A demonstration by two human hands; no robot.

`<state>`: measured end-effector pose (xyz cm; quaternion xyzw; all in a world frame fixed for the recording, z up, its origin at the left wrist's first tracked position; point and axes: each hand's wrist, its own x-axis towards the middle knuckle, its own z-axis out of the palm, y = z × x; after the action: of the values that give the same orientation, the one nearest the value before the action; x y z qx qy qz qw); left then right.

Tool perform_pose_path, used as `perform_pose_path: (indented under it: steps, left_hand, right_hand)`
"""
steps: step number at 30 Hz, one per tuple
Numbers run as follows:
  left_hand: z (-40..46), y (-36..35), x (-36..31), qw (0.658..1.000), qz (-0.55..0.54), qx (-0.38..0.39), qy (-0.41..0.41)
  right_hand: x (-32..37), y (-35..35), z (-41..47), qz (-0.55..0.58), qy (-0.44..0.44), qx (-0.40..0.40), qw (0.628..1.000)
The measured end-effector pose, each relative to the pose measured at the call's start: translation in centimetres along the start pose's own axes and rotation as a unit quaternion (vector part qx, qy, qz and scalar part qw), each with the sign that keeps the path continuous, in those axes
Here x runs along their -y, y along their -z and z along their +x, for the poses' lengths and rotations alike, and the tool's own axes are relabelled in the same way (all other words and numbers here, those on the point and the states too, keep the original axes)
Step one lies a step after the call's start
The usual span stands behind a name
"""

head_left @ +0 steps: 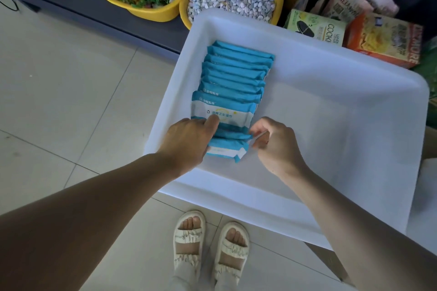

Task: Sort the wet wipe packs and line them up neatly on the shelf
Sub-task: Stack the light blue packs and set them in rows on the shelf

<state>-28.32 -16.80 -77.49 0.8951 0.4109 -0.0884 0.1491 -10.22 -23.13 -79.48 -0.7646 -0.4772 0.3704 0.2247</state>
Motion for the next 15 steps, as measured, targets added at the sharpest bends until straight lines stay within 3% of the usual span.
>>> perform_pose_path:
  steps: [4,10,15]
  left_hand:
    - [-0.9,-0.2,-0.1,0.999,-0.045,-0.002,0.009]
    - [-0.6,-0.6,0.2,0.999,-0.003,0.049,0.002]
    - [-1.0,-0.5,0.2,0.999,-0.006,0.047,-0.012]
  right_hand:
    - [0.7,0.0,2.2,-0.078,0.07,-0.115,0.988]
    - [1.6,-1.8,4.1,-0.305,0.124,-0.131,0.935]
    - [1.4,-1.7,3.4,-0.298,0.143,-0.08,0.94]
